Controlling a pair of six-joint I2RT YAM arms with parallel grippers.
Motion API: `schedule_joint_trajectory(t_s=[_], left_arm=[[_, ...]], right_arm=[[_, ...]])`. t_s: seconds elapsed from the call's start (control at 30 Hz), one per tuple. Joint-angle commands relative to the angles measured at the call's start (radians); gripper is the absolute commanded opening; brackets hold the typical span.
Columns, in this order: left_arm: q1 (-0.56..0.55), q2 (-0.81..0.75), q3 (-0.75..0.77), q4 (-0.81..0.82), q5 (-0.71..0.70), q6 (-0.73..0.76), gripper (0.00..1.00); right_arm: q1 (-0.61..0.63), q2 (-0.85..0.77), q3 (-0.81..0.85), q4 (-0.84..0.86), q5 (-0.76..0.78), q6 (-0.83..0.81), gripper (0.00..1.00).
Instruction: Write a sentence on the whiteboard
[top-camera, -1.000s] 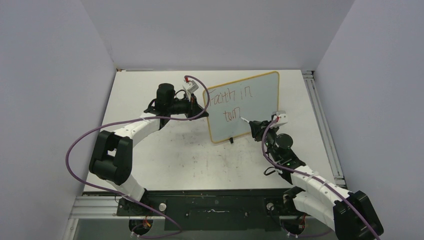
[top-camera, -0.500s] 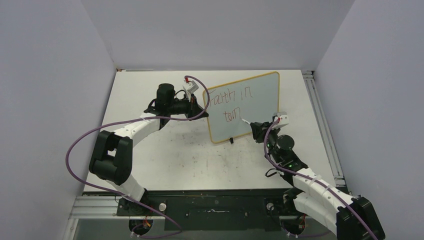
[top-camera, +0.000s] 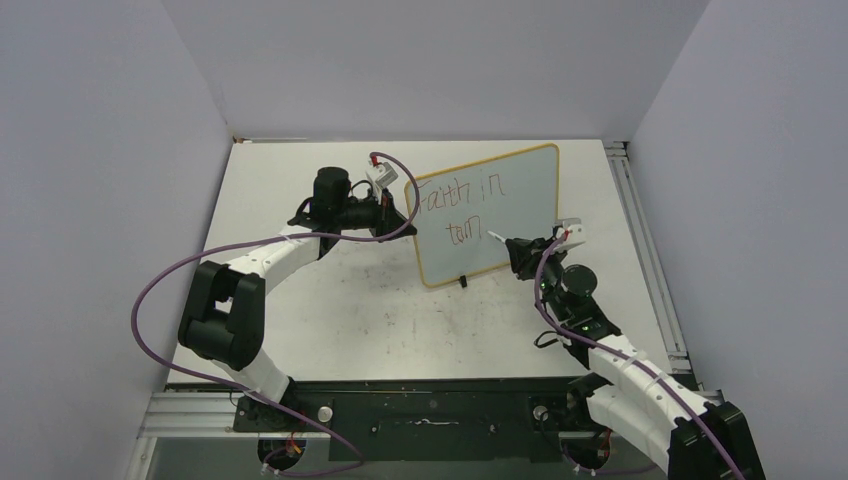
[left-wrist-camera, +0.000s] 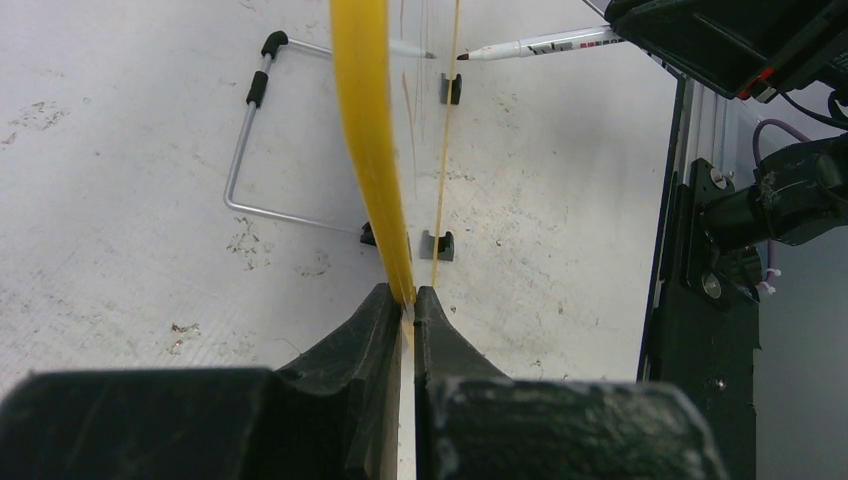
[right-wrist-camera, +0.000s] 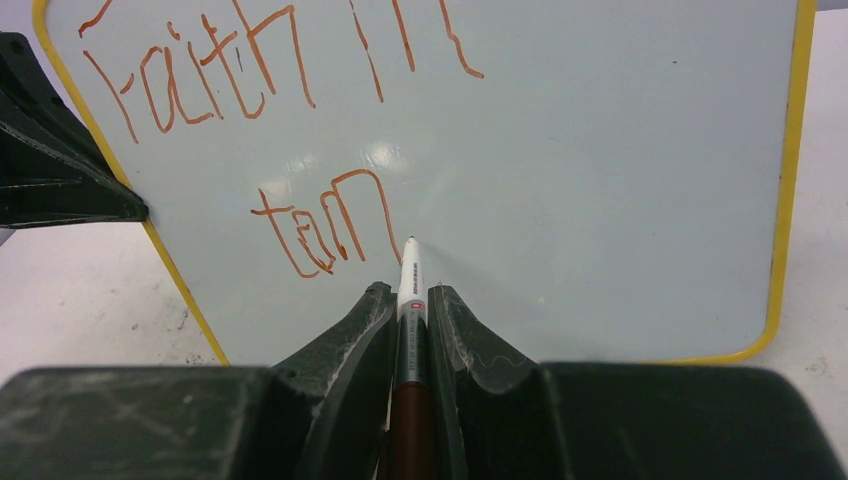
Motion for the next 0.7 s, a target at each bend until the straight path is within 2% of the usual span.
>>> schedule_joint_trajectory(t_s=[0.0,0.67], left_arm=[[-0.004,0.009,0.042,-0.031,0.031,0.019,0.0],[-0.004,0.01,0.044,-0.034,0.031,0.021,0.0]], right_arm=[[-0.013,0.009,0.044,0.09,-0.053,0.005,0.05],[-0.07,0.071,0.044,0.203,-0.107,0.044,0.05]])
